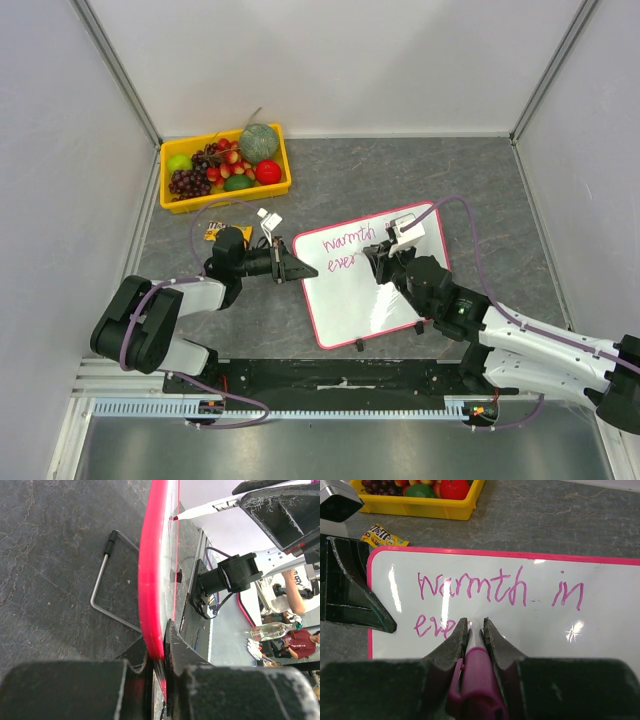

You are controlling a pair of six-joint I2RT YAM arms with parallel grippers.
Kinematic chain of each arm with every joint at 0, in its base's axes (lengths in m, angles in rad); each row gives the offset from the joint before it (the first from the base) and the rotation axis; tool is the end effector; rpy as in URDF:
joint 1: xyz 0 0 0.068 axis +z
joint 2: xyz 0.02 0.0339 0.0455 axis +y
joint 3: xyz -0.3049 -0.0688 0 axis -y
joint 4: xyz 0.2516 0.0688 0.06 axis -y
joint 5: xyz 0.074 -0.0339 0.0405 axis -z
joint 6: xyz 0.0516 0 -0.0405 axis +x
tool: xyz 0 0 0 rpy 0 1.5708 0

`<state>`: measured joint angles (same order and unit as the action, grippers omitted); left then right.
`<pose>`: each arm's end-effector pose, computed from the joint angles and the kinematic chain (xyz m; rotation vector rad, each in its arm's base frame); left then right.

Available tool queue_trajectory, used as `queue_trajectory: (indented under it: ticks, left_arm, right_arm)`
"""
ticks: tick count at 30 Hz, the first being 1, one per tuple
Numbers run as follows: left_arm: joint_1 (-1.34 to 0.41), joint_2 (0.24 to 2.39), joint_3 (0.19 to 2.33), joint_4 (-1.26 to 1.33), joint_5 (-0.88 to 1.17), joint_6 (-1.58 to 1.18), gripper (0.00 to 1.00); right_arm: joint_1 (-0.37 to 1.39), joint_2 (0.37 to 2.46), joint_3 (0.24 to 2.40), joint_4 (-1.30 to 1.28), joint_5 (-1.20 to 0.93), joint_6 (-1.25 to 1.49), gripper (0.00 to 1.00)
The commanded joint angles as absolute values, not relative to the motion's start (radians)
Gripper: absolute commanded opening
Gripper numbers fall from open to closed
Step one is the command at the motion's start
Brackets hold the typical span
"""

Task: Write a sentence on the whiteboard

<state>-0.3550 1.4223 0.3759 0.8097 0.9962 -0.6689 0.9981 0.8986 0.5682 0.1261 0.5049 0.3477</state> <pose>0.2212 -0.1282 0.2034 0.4911 1.9420 -1.5833 0.1317 0.1582 0.3030 -0.2099 1.7673 0.5323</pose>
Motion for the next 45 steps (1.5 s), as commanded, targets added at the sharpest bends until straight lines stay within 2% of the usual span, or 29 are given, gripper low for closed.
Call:
queue_trajectory:
  ticks: [1, 10, 24, 45]
  left_arm:
    - [-0.370, 1.448, 0.359, 0.775, 0.974, -0.453, 0.02]
    - [-0.371, 1.451, 0.359, 0.775, 0.974, -0.454, 0.02]
    - [-0.371, 1.450, 0.359, 0.775, 0.973, -0.453, 0.02]
    - [-0.370, 1.448, 0.359, 0.775, 0.974, -0.453, 0.02]
  right_arm:
    - [0.993, 0.899, 0.583, 0.087, 0.555, 0.325, 0.00]
    - [0.994, 0.861, 0.546, 0.071, 0.526, 0.359, 0.00]
    - [0.994, 0.838, 0.626, 0.113, 0.509, 0.334, 0.00]
    - [0.994, 0.858, 0.549, 0.086, 0.538, 0.350, 0.00]
